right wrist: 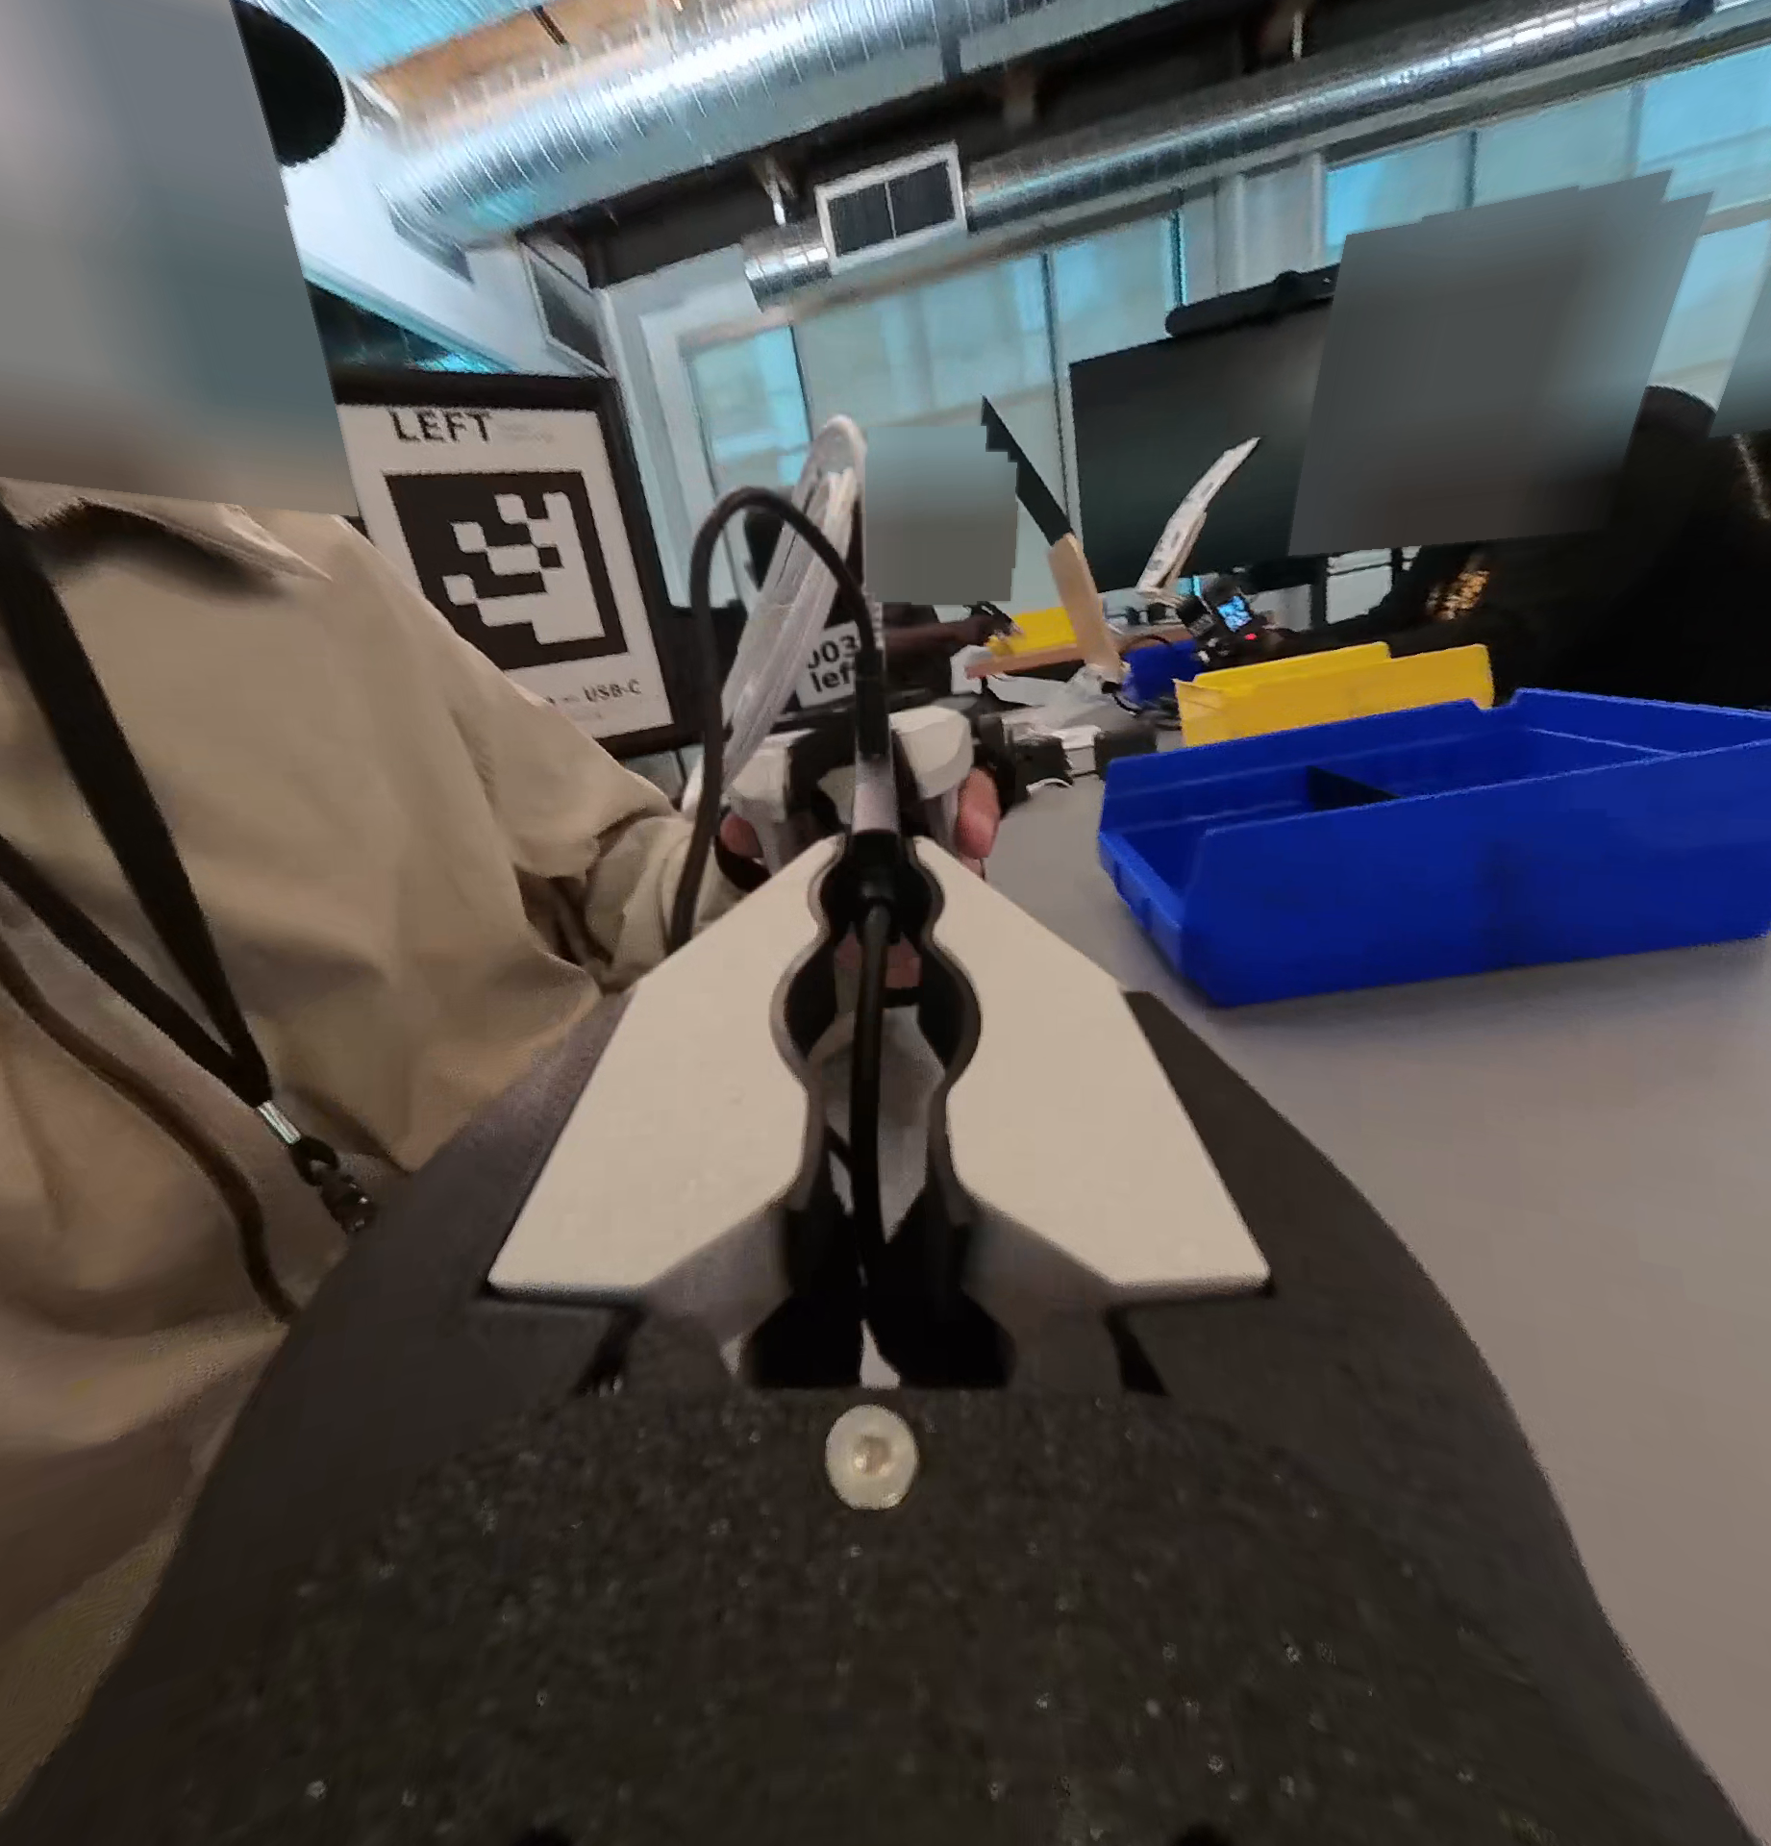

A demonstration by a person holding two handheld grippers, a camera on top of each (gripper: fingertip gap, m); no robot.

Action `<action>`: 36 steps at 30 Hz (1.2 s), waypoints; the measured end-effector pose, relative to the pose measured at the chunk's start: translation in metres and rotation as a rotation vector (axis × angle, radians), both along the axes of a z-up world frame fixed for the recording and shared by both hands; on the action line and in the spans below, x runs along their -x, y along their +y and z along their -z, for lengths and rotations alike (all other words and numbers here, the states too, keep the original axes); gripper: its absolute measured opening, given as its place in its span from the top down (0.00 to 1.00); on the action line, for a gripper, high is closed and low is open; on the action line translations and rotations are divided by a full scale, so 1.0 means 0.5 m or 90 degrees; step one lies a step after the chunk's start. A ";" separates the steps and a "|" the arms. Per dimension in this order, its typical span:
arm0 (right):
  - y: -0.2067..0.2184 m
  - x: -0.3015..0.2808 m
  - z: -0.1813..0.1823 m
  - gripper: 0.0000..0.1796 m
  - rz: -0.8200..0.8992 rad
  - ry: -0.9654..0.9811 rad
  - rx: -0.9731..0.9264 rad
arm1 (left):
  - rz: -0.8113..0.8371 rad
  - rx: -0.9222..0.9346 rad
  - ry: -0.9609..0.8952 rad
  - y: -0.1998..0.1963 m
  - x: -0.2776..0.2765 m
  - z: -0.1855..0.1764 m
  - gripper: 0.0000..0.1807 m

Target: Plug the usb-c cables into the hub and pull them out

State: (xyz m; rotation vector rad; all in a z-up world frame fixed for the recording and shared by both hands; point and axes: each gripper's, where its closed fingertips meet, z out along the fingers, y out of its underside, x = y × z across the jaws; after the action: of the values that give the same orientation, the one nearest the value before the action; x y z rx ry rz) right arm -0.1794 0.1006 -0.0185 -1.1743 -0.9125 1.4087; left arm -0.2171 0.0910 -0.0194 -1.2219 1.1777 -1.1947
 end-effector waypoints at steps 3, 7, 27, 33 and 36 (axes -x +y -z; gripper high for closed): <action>0.003 0.005 0.026 0.96 0.011 -0.056 -0.012 | -0.020 0.010 -0.009 0.017 0.005 -0.002 0.88; -0.001 0.020 0.032 0.96 0.007 -0.067 -0.017 | -0.028 -0.005 0.039 0.023 -0.002 0.025 0.88; 0.107 0.010 0.058 0.83 0.233 -0.126 -0.015 | -0.216 -0.397 0.165 0.102 0.021 0.050 0.95; 0.153 -0.043 0.018 0.88 0.454 -0.123 -0.052 | -0.420 -0.600 0.321 0.224 0.095 0.086 0.95; 0.112 0.057 0.040 0.87 0.374 -0.191 -0.018 | -0.444 -0.657 0.370 0.237 0.093 0.109 0.95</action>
State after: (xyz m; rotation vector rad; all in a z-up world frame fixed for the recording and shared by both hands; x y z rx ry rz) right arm -0.2079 0.1566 -0.0384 -1.5054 -0.6997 0.7570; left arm -0.2636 0.2093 -0.0738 -0.9948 1.3274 0.3379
